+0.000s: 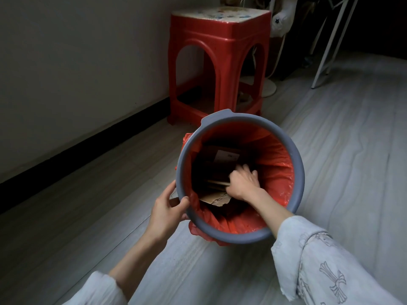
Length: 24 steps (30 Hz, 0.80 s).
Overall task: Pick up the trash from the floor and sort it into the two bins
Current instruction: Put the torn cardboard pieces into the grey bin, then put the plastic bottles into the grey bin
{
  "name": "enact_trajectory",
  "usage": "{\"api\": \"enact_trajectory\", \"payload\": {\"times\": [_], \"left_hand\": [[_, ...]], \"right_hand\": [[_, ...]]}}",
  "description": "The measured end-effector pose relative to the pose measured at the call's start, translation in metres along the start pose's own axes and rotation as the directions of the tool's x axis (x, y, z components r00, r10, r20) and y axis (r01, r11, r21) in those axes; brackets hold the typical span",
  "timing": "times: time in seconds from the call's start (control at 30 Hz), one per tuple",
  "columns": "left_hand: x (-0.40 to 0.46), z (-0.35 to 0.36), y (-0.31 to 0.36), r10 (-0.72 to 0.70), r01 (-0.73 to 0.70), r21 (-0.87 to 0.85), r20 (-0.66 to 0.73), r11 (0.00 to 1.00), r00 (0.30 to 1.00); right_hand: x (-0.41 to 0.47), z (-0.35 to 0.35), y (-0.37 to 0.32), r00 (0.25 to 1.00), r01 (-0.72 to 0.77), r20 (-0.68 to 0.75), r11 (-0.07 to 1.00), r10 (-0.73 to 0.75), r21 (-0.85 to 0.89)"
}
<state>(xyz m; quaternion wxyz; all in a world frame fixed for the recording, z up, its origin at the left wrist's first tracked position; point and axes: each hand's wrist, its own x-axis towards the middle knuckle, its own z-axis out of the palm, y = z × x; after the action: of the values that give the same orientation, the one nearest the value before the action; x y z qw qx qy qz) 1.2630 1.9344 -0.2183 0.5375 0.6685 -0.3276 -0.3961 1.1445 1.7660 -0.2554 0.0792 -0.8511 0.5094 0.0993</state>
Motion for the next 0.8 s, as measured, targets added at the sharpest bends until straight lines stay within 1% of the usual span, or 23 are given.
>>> {"api": "enact_trajectory", "payload": {"times": [0.07, 0.17, 0.33, 0.4, 0.43, 0.5, 0.6, 0.67, 0.7, 0.8], "left_hand": [[0.000, -0.001, 0.000, -0.008, 0.007, -0.014, -0.013, 1.000, 1.000], [-0.001, -0.005, 0.000, -0.012, 0.012, -0.016, -0.027, 1.000, 1.000], [0.000, -0.010, 0.000, -0.022, 0.022, 0.003, -0.033, 1.000, 0.999], [0.001, -0.007, 0.002, -0.037, 0.037, 0.004, -0.041, 0.999, 0.999], [0.001, -0.007, 0.003, -0.045, 0.045, -0.006, -0.052, 0.999, 0.998], [0.001, -0.009, 0.003, -0.080, 0.074, -0.069, -0.091, 0.995, 0.993], [-0.002, -0.019, 0.004, -0.160, 0.127, -0.194, -0.165, 0.973, 0.973], [-0.005, -0.027, 0.004, -0.189, 0.136, -0.257, -0.196, 0.957, 0.962], [-0.005, -0.029, 0.004, -0.202, 0.139, -0.282, -0.207, 0.949, 0.957], [-0.001, -0.034, 0.003, -0.254, 0.146, -0.375, -0.258, 0.916, 0.932]], "right_hand": [[-0.003, 0.004, 0.000, 1.000, 0.007, -0.001, 0.999, -0.007, 0.039], [-0.013, 0.004, -0.002, 0.996, 0.024, 0.083, 0.987, -0.038, 0.161], [-0.029, 0.018, -0.008, 0.964, 0.065, 0.243, 0.983, -0.107, 0.174], [-0.026, 0.018, -0.008, 0.956, 0.077, 0.272, 0.989, -0.109, 0.125], [-0.024, 0.015, -0.008, 0.964, 0.098, 0.242, 0.992, -0.115, 0.079], [-0.023, 0.009, -0.012, 0.982, 0.159, 0.109, 0.987, -0.157, -0.011], [-0.029, -0.001, -0.025, 0.967, 0.247, -0.061, 0.969, -0.248, -0.028], [-0.034, -0.011, -0.034, 0.932, 0.325, -0.156, 0.945, -0.327, -0.040], [-0.037, -0.017, -0.039, 0.903, 0.368, -0.219, 0.929, -0.369, -0.047], [-0.044, -0.033, -0.050, 0.794, 0.471, -0.436, 0.882, -0.423, 0.002]]}}
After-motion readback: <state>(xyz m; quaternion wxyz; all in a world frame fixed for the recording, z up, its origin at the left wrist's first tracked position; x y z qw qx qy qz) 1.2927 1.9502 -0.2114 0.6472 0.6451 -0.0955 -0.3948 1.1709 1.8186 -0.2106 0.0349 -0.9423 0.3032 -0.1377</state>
